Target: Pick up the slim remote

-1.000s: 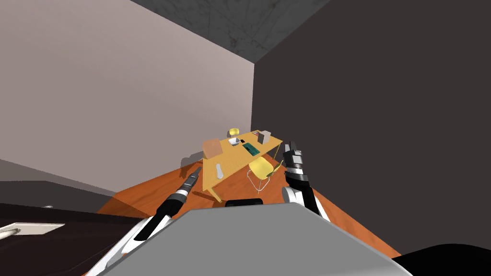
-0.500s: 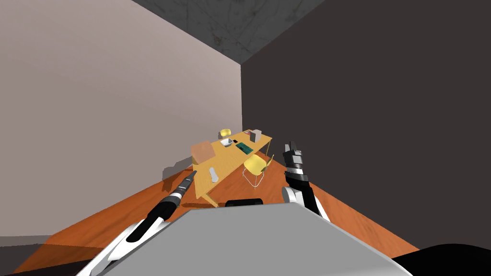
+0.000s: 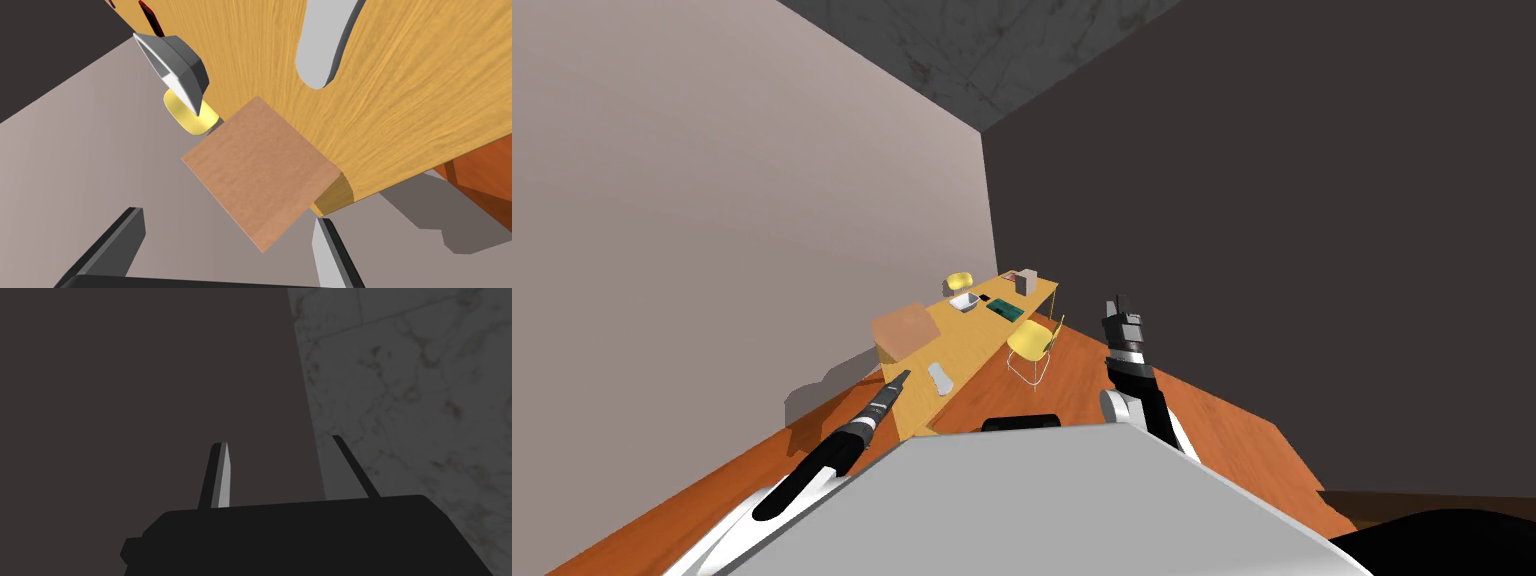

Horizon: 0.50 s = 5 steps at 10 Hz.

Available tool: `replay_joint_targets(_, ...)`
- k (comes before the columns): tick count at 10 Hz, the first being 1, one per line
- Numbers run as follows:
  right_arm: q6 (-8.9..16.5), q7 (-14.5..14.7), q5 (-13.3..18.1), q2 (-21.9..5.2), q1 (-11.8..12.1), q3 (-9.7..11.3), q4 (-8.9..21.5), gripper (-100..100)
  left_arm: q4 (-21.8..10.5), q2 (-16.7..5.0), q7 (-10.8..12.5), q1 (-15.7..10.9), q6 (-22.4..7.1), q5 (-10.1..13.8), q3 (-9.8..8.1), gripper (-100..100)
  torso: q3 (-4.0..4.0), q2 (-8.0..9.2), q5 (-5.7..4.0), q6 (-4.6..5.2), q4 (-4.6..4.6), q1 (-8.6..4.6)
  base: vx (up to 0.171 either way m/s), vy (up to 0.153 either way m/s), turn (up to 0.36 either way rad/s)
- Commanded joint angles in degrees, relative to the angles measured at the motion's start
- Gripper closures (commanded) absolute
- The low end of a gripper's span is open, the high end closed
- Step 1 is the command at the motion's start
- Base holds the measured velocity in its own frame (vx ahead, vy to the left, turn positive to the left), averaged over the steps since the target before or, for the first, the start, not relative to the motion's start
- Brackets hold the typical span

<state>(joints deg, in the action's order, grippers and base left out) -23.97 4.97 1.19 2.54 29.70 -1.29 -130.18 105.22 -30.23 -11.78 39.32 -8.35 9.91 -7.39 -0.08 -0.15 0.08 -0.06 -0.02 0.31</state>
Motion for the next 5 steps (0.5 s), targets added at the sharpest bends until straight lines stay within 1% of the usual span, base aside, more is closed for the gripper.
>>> replay_joint_targets(1, 0.00, 0.00, 0.00, 0.00, 0.00, 0.00, 0.00, 0, -0.99, -0.47, -1.22, 1.02, -2.86, 2.21, -1.00, -100, 0.00, 0.00, 0.00, 0.00, 0.00, 0.00, -0.008, 0.034, -0.388)
replay_joint_targets(2, 0.00, 0.00, 0.00, 0.00, 0.00, 0.00, 0.00, 0, -0.99, -0.47, -1.22, 1.02, -2.92, 2.21, -1.00, -100, -0.02, -0.03, 0.00, 0.02, -0.01, -0.01, -0.006, 0.029, -0.239)
replay_joint_targets(3, 0.00, 0.00, 0.00, 0.00, 0.01, 0.00, 0.00, 0, -1.88, -0.36, -2.43, 2.03, -5.07, 3.98, -1.66, -100, -0.03, -0.06, -0.01, -0.02, -0.01, -0.05, 0.000, 0.024, -0.356)
replay_joint_targets(4, 0.00, 0.00, 0.00, 0.00, 0.00, 0.00, 0.00, 0, -2.83, -0.14, -3.62, 3.12, -6.42, 5.60, -2.26, -100, -0.05, -0.09, 0.00, 0.02, -0.02, -0.05, 0.009, 0.037, -0.512)
replay_joint_targets(5, 0.00, 0.00, 0.00, 0.00, 0.00, 0.00, 0.00, 0, -2.83, -0.14, -3.62, 3.12, -7.14, 5.81, -2.26, -100, -0.06, -0.11, -0.01, 0.01, -0.02, -0.01, 0.005, 0.036, -0.323)
